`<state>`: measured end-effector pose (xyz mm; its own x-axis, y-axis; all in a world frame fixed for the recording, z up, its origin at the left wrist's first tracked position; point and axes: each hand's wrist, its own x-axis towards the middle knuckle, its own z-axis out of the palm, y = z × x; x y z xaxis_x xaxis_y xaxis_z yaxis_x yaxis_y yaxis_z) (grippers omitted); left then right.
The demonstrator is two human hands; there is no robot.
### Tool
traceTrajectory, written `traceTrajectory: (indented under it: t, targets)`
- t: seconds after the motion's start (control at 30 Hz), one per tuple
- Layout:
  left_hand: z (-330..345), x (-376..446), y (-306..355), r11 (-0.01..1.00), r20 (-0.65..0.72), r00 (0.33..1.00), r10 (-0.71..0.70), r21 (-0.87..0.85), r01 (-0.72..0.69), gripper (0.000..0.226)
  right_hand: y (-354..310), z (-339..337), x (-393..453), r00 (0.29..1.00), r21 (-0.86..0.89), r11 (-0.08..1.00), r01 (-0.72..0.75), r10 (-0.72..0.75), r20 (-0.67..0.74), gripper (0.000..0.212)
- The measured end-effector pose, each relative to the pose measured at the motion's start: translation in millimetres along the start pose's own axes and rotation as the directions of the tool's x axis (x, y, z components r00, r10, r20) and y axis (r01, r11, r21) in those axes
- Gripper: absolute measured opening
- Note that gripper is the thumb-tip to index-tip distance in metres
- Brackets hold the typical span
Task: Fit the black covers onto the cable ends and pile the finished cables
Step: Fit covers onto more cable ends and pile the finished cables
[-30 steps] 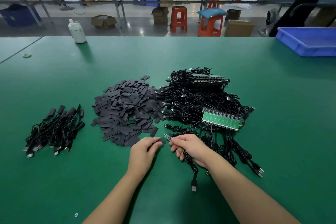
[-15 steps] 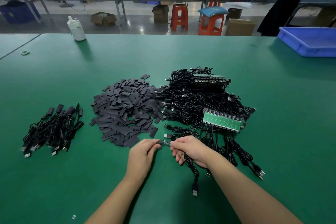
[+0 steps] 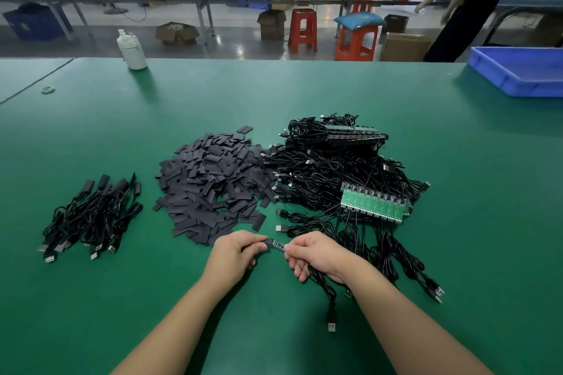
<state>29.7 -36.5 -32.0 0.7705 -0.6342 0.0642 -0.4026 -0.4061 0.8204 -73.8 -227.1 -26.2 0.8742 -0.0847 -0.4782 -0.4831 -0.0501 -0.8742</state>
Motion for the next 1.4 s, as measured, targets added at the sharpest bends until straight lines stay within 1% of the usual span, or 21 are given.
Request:
traceTrajectory:
  t: [0.1, 0.2, 0.27, 0.33, 0.43, 0.5, 0.67, 0.77, 0.97, 1.07, 1.27, 1.4]
  targets:
    - [-13, 8, 0, 0.998, 0.139, 0.989, -0.056, 0.022, 0.054, 0.013, 1, 3, 1, 1.000, -0.049, 0.999, -0.005, 0.006, 0.016, 0.024]
    - [-19, 12, 3, 0.997, 0.202, 0.979, -0.038, 0.067, 0.025, 0.013, 1, 4, 2, 1.000, -0.067, 0.998, 0.000, 0.001, 0.007, 0.023]
    - [-20, 13, 5, 0.990, 0.223, 0.975, 0.012, 0.135, -0.044, 0.013, 2, 5, 1, 1.000, -0.068, 0.998, 0.002, -0.002, 0.006, 0.023]
    - [-24, 15, 10, 0.965, 0.246, 0.965, 0.087, 0.221, -0.144, 0.016, 1, 5, 1, 1.000, -0.072, 0.997, 0.007, -0.006, 0.009, 0.023]
    - [-28, 20, 16, 0.858, 0.362, 0.908, 0.208, 0.378, -0.348, 0.022, 0, 5, 0, 1.000, -0.082, 0.996, 0.016, -0.014, 0.022, 0.024]
    - [-28, 21, 19, 0.823, 0.420, 0.884, 0.205, 0.414, -0.388, 0.025, 0, 5, 0, 1.000, -0.078, 0.997, 0.016, -0.014, 0.022, 0.024]
    - [-28, 21, 22, 0.823, 0.393, 0.896, 0.208, 0.424, -0.377, 0.027, 0, 8, -1, 1.000, -0.063, 0.998, 0.026, -0.026, 0.005, 0.025]
    - [-19, 17, 25, 0.830, 0.402, 0.889, 0.218, 0.402, -0.385, 0.029, -1, 10, -2, 0.999, -0.080, 0.996, 0.039, -0.038, 0.009, 0.024]
    - [-6, 15, 32, 0.793, 0.425, 0.882, 0.203, 0.457, -0.402, 0.027, -2, 11, -3, 0.999, -0.072, 0.996, 0.050, -0.049, 0.015, 0.023]
    - [-7, 13, 31, 0.794, 0.396, 0.892, 0.220, 0.458, -0.399, 0.025, -2, 11, -3, 0.999, -0.061, 0.997, 0.048, -0.047, 0.029, 0.022]
    - [-11, 9, 29, 0.847, 0.273, 0.934, 0.231, 0.417, -0.331, 0.022, -5, 10, -2, 1.000, 0.065, 0.998, 0.002, -0.003, 0.011, 0.027]
    - [-10, 8, 29, 0.845, 0.272, 0.929, 0.251, 0.407, -0.347, 0.022, -5, 12, -4, 1.000, 0.051, 0.998, 0.022, -0.023, 0.018, 0.026]
